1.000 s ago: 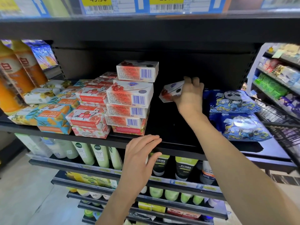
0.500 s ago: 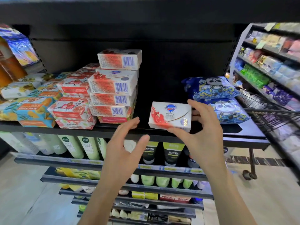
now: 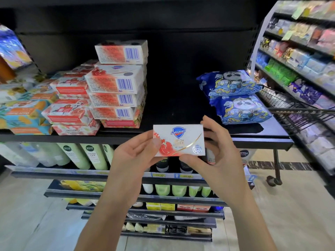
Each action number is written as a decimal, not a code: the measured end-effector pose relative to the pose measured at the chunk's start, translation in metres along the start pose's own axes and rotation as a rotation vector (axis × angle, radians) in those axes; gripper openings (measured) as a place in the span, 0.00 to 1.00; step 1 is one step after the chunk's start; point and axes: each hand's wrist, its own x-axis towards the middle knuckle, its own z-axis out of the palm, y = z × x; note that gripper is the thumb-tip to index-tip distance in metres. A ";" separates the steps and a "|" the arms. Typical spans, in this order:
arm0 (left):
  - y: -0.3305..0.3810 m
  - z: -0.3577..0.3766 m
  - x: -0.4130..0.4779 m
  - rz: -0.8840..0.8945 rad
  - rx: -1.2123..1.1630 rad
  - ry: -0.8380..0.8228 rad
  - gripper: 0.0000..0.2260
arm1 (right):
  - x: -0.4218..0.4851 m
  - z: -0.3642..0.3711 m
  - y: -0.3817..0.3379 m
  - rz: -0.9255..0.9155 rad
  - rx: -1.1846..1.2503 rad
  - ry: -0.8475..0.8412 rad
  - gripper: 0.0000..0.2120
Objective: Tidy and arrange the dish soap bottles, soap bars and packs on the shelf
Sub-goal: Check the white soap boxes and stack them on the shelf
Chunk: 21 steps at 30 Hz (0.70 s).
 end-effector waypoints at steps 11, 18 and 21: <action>-0.007 -0.003 -0.009 0.019 0.013 0.010 0.29 | -0.003 -0.011 -0.004 0.279 0.202 -0.024 0.19; -0.003 -0.004 -0.011 0.033 0.047 -0.050 0.24 | -0.004 -0.008 -0.004 0.181 0.254 -0.002 0.18; 0.002 -0.003 -0.014 0.048 0.053 -0.082 0.23 | -0.004 -0.010 -0.003 0.151 0.288 -0.020 0.21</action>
